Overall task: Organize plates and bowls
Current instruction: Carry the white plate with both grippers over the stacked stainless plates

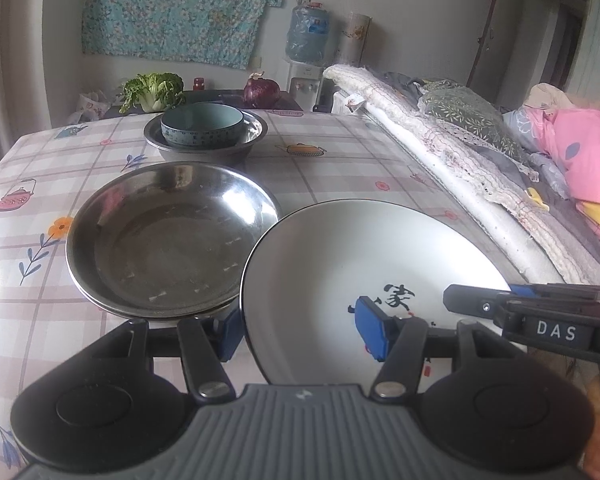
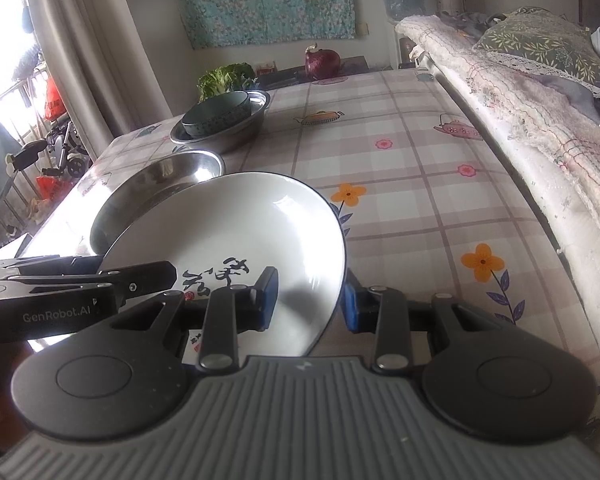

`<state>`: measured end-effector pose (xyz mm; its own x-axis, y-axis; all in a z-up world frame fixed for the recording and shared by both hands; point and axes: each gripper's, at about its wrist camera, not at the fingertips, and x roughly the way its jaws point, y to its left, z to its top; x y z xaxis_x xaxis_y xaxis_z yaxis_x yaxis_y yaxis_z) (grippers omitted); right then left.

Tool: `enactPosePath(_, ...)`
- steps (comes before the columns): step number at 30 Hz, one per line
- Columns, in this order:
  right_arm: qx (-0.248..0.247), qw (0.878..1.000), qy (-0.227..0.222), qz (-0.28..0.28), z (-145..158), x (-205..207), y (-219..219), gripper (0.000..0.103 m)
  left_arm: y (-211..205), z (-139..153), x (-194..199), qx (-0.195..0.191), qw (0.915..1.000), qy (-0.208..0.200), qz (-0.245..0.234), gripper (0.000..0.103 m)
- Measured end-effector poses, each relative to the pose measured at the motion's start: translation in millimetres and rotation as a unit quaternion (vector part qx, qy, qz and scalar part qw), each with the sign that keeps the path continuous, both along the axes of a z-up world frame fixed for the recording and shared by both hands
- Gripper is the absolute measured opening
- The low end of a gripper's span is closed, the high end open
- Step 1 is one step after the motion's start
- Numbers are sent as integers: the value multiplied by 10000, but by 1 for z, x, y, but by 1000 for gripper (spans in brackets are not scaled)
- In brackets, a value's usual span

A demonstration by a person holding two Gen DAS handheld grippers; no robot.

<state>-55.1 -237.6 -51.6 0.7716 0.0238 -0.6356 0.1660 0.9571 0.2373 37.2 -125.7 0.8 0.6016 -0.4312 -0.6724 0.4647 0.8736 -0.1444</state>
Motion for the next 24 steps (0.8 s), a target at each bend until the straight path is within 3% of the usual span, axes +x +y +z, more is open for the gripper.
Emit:
enactPosePath(10,-82,9997,-47,221,10,19,22,33,30,7,9,-146,9993,-89,343,59)
enactPosePath(24,8,9975,44,709,10,80,70,33,80,4,48,-216,9952,17,958,59)
